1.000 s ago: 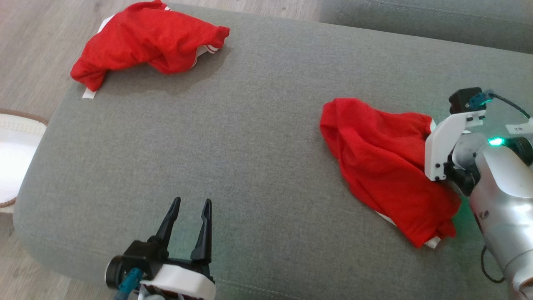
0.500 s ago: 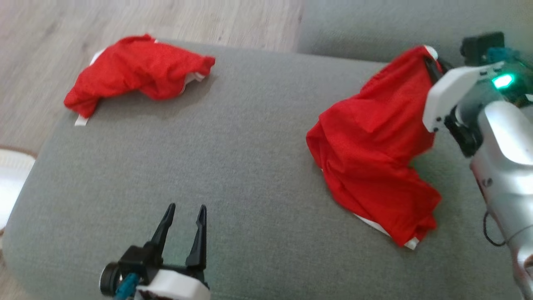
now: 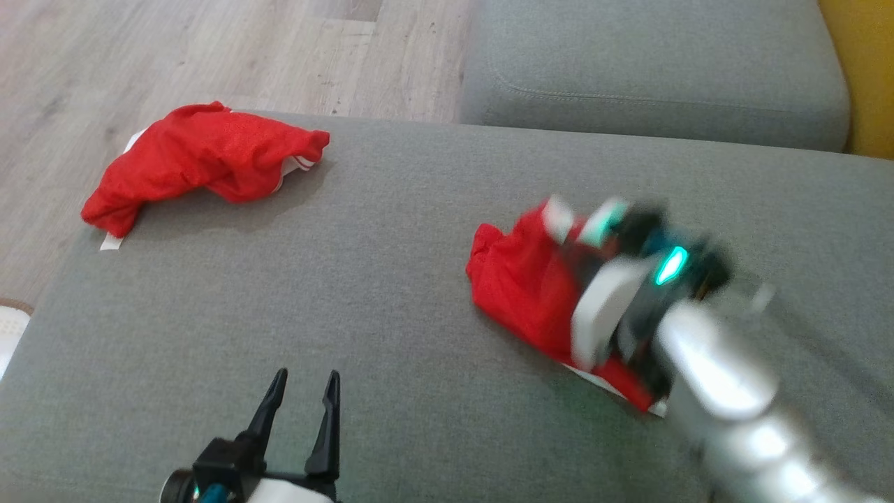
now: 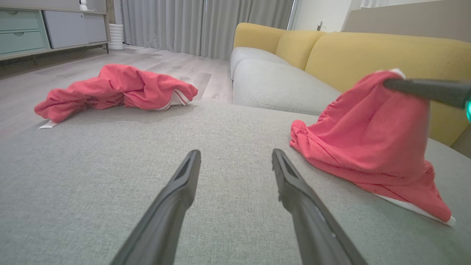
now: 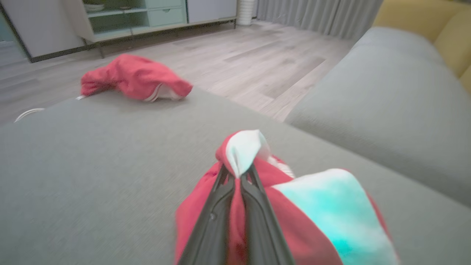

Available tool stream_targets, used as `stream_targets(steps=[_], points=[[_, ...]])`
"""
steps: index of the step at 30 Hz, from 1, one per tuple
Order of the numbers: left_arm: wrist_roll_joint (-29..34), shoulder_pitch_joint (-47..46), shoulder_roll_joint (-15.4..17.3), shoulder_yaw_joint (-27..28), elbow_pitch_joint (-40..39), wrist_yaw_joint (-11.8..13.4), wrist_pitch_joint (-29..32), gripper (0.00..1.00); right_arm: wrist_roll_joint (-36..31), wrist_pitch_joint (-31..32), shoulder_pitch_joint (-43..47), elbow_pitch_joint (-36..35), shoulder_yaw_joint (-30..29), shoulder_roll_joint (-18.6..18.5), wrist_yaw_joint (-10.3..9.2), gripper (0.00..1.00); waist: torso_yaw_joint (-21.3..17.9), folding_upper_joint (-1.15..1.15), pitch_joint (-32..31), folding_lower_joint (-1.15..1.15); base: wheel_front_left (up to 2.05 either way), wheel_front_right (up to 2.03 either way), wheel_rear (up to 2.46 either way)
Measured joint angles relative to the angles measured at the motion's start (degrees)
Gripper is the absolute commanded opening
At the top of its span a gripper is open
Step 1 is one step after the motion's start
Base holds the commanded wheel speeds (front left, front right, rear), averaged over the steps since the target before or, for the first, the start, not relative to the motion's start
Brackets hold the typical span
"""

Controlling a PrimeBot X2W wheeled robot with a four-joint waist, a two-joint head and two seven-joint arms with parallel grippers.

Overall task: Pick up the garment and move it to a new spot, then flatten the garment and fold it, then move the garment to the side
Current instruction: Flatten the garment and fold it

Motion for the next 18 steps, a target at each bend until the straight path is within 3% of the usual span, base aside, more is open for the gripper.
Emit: stream_targets(steps=[5, 11, 12, 14, 15, 16, 17, 18], points=[[-0.2, 0.7, 0.4, 0.0, -0.6, 0.4, 0.3, 1.0, -0.3, -1.6, 10.4, -1.7, 1.0, 2.9, 0.0, 0.0, -0.6, 0.0, 0.0, 0.0, 0.0, 0.0, 0.0], [-0.5, 0.7, 0.5, 0.0, -0.9, 0.7, 0.4, 1.0, -3.3, -3.4, 14.8, -2.1, 1.3, 3.6, 0.0, 0.0, -1.1, 0.0, 0.4, 0.01, 0.0, 0.0, 0.0], [-0.5, 0.7, 0.6, 0.0, -1.0, 0.7, 0.4, 1.0, -3.7, -3.7, 15.1, -2.3, 1.3, 3.6, 0.0, 0.07, -1.2, 0.0, 0.4, 0.01, 0.0, 0.0, 0.0], [-0.6, 0.7, 0.7, 0.0, -1.0, 0.7, 0.4, 1.0, -4.6, -4.0, 15.4, -2.5, 1.5, 3.7, 0.0, 0.48, -1.4, 0.0, 0.4, 0.01, 0.0, 0.0, 0.0], [-0.6, 0.7, 0.7, 0.0, -1.0, 0.7, 0.4, 1.0, -4.7, -4.3, 15.5, -3.0, 1.8, 3.7, 0.0, 0.88, -1.5, 0.0, 0.4, 0.01, 0.0, 0.0, 0.0], [-0.6, 0.7, 0.7, 0.0, -1.0, 0.8, 0.4, 1.0, -4.7, -4.4, 15.6, -3.6, 2.1, 3.7, 0.0, 0.88, -1.5, 0.0, 0.4, 0.01, 0.0, 0.0, 0.0], [-0.6, 0.7, 0.7, 0.0, -1.0, 0.8, 0.4, 1.0, -4.6, -4.5, 15.8, -4.2, 2.7, 3.7, 0.0, 0.97, -1.6, 0.0, 0.4, 0.01, 0.0, 0.0, 0.0], [-0.6, 0.7, 0.7, 0.0, -1.0, 0.8, 0.4, 1.0, -4.4, -4.7, 16.2, -4.7, 3.5, 3.7, 0.0, 1.0, -1.7, 0.0, 0.4, 0.01, 0.0, 0.0, 0.0]])
